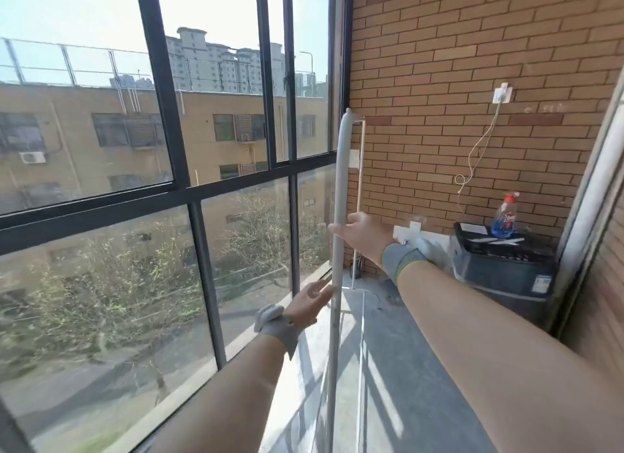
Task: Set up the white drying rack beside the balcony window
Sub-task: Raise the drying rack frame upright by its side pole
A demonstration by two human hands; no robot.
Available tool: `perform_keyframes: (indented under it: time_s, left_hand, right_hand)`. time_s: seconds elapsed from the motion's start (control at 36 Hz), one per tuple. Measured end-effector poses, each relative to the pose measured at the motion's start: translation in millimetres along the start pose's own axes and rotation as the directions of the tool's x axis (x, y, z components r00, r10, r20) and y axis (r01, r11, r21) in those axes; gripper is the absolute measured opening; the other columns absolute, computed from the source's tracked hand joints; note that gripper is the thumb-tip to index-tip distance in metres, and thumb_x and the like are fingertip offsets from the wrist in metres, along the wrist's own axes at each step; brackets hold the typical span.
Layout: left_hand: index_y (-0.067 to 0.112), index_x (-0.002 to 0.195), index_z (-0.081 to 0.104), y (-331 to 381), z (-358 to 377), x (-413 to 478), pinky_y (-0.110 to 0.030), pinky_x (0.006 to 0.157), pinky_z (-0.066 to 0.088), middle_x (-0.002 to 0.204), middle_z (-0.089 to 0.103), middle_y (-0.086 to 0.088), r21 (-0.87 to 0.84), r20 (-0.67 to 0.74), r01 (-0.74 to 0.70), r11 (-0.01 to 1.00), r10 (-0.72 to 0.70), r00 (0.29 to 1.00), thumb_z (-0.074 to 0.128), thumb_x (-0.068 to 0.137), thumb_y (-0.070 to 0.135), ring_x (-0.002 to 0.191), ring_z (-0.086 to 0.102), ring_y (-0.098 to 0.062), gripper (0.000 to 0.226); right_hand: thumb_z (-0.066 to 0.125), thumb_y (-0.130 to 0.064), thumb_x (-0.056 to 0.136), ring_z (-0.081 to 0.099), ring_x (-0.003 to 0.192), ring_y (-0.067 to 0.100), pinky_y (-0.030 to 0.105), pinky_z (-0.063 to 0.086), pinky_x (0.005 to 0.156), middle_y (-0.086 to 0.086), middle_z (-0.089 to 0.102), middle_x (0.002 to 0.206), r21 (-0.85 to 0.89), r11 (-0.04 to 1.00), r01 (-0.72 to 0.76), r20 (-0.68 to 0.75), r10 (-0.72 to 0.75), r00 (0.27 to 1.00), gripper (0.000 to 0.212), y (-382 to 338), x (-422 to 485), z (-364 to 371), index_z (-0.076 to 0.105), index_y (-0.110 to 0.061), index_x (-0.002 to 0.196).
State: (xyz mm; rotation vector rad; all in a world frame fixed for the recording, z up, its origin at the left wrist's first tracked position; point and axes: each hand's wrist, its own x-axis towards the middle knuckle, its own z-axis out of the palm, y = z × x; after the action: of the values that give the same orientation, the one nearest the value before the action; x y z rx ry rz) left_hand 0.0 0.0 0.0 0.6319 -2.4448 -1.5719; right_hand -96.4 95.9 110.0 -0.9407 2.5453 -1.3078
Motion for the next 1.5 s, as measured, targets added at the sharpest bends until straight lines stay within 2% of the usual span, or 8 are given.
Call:
perform_keyframes:
  time_s: [0.08, 0.19, 0.28, 0.53, 1.0, 1.14, 1.28, 1.5]
  left_hand:
    - [0.019, 0.132, 0.046, -11.8, 5.5, 4.6, -0.018, 0.068, 0.045, 0.114, 0.058, -0.002, -0.064, 0.086, 0.086, 0.994, -0.08, 0.993, 0.056, 0.057, 0.066, 0.101, 0.051, -0.012, 0.089]
    - [0.014, 0.118, 0.062, -28.3, 18.5, 23.5, -0.027, 0.084, 0.05, 0.111, 0.069, -0.005, 0.086, 0.077, 0.093, 0.992, -0.1, 0.992, 0.075, 0.072, 0.037, 0.1, 0.061, -0.017, 0.052]
    - [0.02, 0.109, 0.066, -35.3, 31.3, 34.3, -0.039, 0.095, 0.051, 0.109, 0.072, -0.005, 0.258, -0.045, 0.076, 0.963, -0.066, 0.997, 0.065, 0.066, 0.049, 0.101, 0.066, -0.024, 0.052]
    - [0.017, 0.084, 0.056, -31.9, 53.5, 34.6, -0.036, 0.076, 0.053, 0.097, 0.072, -0.013, 0.304, -0.255, 0.087, 0.949, -0.007, 0.967, 0.05, 0.089, 0.024, 0.086, 0.066, -0.029, 0.011]
    - [0.02, 0.064, 0.037, -46.5, -58.6, 40.1, -0.008, 0.06, 0.04, 0.064, 0.034, 0.008, 0.29, -0.355, 0.229, 0.929, -0.117, 0.927, 0.041, 0.098, 0.011, 0.065, 0.044, -0.011, 0.035]
    - [0.026, 0.058, 0.033, -82.6, -121.0, 54.6, -0.031, 0.076, 0.042, 0.061, 0.039, 0.009, 0.268, -0.446, 0.289, 0.919, -0.148, 0.883, 0.054, 0.09, 0.022, 0.08, 0.049, -0.021, 0.039]
    - [0.026, 0.057, 0.034, -105.5, -204.6, 66.2, -0.027, 0.074, 0.037, 0.061, 0.039, 0.01, 0.337, -0.432, 0.263, 0.904, -0.1, 0.896, 0.054, 0.091, 0.021, 0.08, 0.047, -0.02, 0.039]
    - [0.019, 0.064, 0.045, -144.2, -304.7, 79.6, -0.027, 0.073, 0.035, 0.06, 0.038, 0.009, 0.308, -0.442, 0.292, 0.906, -0.136, 0.887, 0.056, 0.09, 0.023, 0.082, 0.047, -0.018, 0.028]
  right_hand:
    - [0.058, -0.034, 0.091, 0.047, 0.059, 0.004, 0.005, 0.036, 0.043, -0.004, 0.058, 0.074, 0.025, 0.998, 0.052, 0.046, -0.054, 0.998, 0.041, 3.7, 3.3, 2.9, 0.063, -0.003, 0.117]
    - [0.062, -0.028, 0.09, 0.067, 0.083, 0.021, 0.031, 0.055, 0.091, 0.012, 0.074, 0.091, 0.169, 0.985, 0.024, 0.146, -0.049, 0.988, 0.022, 6.4, 11.6, 10.5, 0.07, -0.008, 0.087]
    - [0.061, -0.025, 0.091, 0.069, 0.099, 0.03, 0.044, 0.053, 0.096, 0.022, 0.073, 0.104, 0.228, 0.973, 0.013, 0.18, -0.056, 0.982, 0.019, 7.1, 14.1, 13.4, 0.063, -0.014, 0.075]
    - [0.063, -0.01, 0.089, 0.069, 0.087, 0.023, 0.039, 0.057, 0.09, 0.011, 0.071, 0.089, 0.212, 0.977, -0.01, 0.346, -0.066, 0.936, 0.007, 11.7, 26.6, 9.5, 0.059, -0.01, 0.084]
    - [0.063, -0.015, 0.089, 0.067, 0.092, 0.024, 0.041, 0.056, 0.091, 0.013, 0.068, 0.095, 0.169, 0.973, 0.157, 0.348, -0.208, 0.914, 0.011, -66.2, 76.8, 97.8, 0.059, -0.006, 0.086]
    - [0.065, -0.025, 0.087, 0.071, 0.09, 0.024, 0.041, 0.057, 0.087, 0.008, 0.073, 0.088, 0.136, 0.967, 0.216, 0.294, -0.248, 0.923, 0.019, -102.8, 97.3, 153.8, 0.06, -0.017, 0.071]
    - [0.061, -0.025, 0.09, 0.06, 0.065, 0.009, 0.029, 0.054, 0.074, 0.002, 0.066, 0.077, 0.18, 0.955, 0.237, 0.236, -0.276, 0.932, 0.018, -152.8, 122.4, 215.5, 0.064, -0.008, 0.095]
    - [0.062, -0.025, 0.09, 0.062, 0.083, 0.02, 0.03, 0.05, 0.074, 0.007, 0.067, 0.09, 0.196, 0.954, 0.226, 0.201, -0.264, 0.943, 0.025, -212.8, 155.2, 302.3, 0.06, -0.006, 0.106]
